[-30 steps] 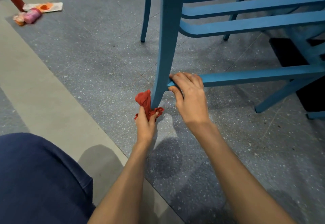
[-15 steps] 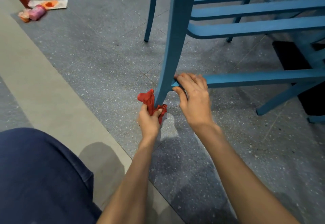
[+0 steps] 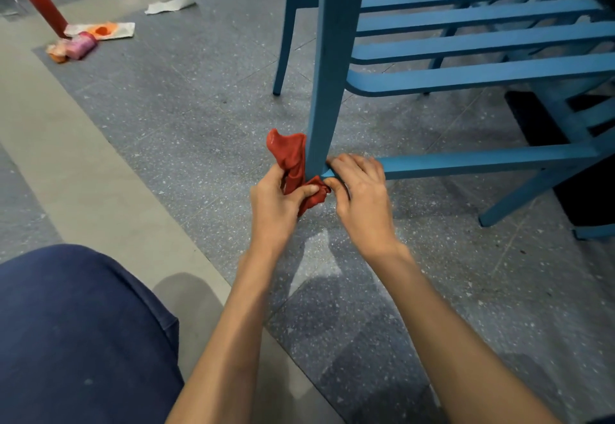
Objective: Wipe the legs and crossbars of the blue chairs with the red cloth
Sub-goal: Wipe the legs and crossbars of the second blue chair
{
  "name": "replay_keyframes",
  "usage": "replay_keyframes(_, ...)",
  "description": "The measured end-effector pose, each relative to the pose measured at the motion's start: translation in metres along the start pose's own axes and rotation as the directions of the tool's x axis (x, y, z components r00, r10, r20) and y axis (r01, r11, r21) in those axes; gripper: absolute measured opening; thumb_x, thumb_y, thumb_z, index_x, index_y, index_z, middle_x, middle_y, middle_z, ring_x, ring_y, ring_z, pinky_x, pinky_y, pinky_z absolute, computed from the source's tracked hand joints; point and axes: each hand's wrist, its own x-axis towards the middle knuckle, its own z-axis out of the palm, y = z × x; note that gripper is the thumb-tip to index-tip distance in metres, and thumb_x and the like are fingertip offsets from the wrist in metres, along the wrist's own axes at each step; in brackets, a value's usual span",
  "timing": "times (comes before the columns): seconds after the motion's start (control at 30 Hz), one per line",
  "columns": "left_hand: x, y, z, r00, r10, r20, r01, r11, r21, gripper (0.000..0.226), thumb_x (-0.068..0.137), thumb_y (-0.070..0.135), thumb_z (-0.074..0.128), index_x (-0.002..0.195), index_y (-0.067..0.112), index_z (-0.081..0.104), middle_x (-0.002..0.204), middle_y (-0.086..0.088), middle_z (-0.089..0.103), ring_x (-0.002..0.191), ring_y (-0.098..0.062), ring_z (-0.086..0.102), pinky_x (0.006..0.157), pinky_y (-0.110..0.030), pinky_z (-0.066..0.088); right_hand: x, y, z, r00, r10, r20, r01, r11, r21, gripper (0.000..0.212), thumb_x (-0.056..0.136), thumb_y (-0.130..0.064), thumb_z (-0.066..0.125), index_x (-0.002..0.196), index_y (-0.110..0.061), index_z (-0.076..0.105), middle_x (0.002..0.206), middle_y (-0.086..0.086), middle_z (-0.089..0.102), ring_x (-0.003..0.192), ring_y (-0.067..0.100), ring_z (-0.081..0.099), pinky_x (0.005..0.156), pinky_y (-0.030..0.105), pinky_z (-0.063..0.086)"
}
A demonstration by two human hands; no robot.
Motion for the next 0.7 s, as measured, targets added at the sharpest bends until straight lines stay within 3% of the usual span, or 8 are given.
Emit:
replay_keyframes(0.13,-0.002,0.003,-0.005,0.998,0.059,-0.023,-0.058,0.996,0.066,0.036,0.074,0.006,0.078,0.106,0.016,0.067,0.084,0.022,0.068,0.076,0.007,0.067,0.072,-0.012,0.051,0.004,-0.004,-0.005,0.999,0.017,0.040,-0.017,1.000,0.010,0.029,0.088,-0.005,0.060,0.117,-0.008,0.065,0.113,0.004,0.067,0.115,0.025,0.055,0.107,0.047,0.035)
replay_keyframes(0.27,-0.007,-0.002,-0.008,0.995,0.055,-0.085,-0.047,0.995,0.091,0.033,0.075,0.012,0.079,0.103,0.024,0.068,0.086,0.017,0.070,0.076,0.001,0.066,0.076,-0.024,0.053,-0.018,-0.013,-0.013,0.989,0.145,-0.014,-0.142,0.981,0.132,0.045,0.086,0.011,0.052,0.126,-0.008,0.060,0.132,0.010,0.058,0.132,0.024,0.045,0.115,0.041,0.028)
replay_keyframes(0.33,-0.012,-0.002,-0.010,0.992,-0.025,-0.126,0.035,0.997,0.073,0.030,0.074,0.014,0.079,0.100,0.026,0.069,0.086,0.015,0.071,0.079,0.000,0.068,0.077,-0.023,0.052,-0.038,-0.022,-0.018,0.974,0.224,-0.021,-0.211,0.943,0.258,0.047,0.086,0.008,0.052,0.128,-0.011,0.058,0.134,0.008,0.056,0.131,0.019,0.045,0.113,0.034,0.031)
replay_keyframes(0.43,-0.021,-0.002,-0.015,0.950,-0.243,-0.198,0.275,0.949,0.157,0.023,0.068,0.024,0.083,0.086,0.021,0.068,0.078,0.005,0.070,0.078,-0.016,0.069,0.072,-0.028,0.053,-0.063,-0.036,-0.028,0.948,0.293,0.127,-0.319,0.879,0.355,0.050,0.088,-0.013,0.063,0.134,-0.031,0.051,0.142,-0.010,0.046,0.133,0.004,0.039,0.111,0.024,0.031)
replay_keyframes(0.47,-0.026,-0.001,-0.015,0.931,-0.331,-0.156,0.353,0.925,0.142,0.026,0.067,0.025,0.083,0.086,0.017,0.067,0.080,0.000,0.071,0.079,-0.020,0.069,0.074,-0.033,0.055,-0.068,-0.039,-0.031,0.935,0.290,0.204,-0.349,0.857,0.379,0.056,0.086,-0.021,0.067,0.136,-0.038,0.047,0.146,-0.015,0.040,0.134,0.000,0.035,0.110,0.023,0.030)
replay_keyframes(0.53,-0.038,0.010,-0.008,0.869,-0.487,0.093,0.493,0.868,-0.060,0.022,0.075,0.015,0.079,0.093,0.012,0.066,0.091,-0.010,0.072,0.080,-0.021,0.069,0.077,-0.035,0.057,-0.070,-0.043,-0.034,0.886,0.289,0.362,-0.444,0.752,0.487,0.068,0.081,-0.029,0.073,0.139,-0.045,0.040,0.151,-0.017,0.034,0.136,-0.003,0.033,0.110,0.024,0.031)
replay_keyframes(0.6,-0.049,0.029,0.002,0.765,-0.516,0.385,0.631,0.719,-0.290,0.024,0.087,0.017,0.066,0.107,0.004,0.065,0.102,-0.018,0.070,0.081,-0.019,0.069,0.075,-0.030,0.059,-0.067,-0.038,-0.041,0.845,0.318,0.430,-0.530,0.607,0.592,0.070,0.078,-0.021,0.077,0.137,-0.040,0.046,0.142,-0.015,0.048,0.129,-0.001,0.045,0.105,0.024,0.039)
replay_keyframes(0.7,-0.042,0.049,0.000,0.619,-0.508,0.599,0.713,0.683,-0.159,0.047,0.080,0.051,0.056,0.105,0.013,0.066,0.099,-0.014,0.072,0.084,-0.019,0.071,0.079,-0.033,0.059,-0.060,-0.022,-0.062,0.827,0.381,0.413,-0.562,0.557,0.612,0.052,0.077,-0.008,0.075,0.124,-0.027,0.062,0.114,-0.013,0.069,0.105,0.004,0.064,0.089,0.023,0.048)
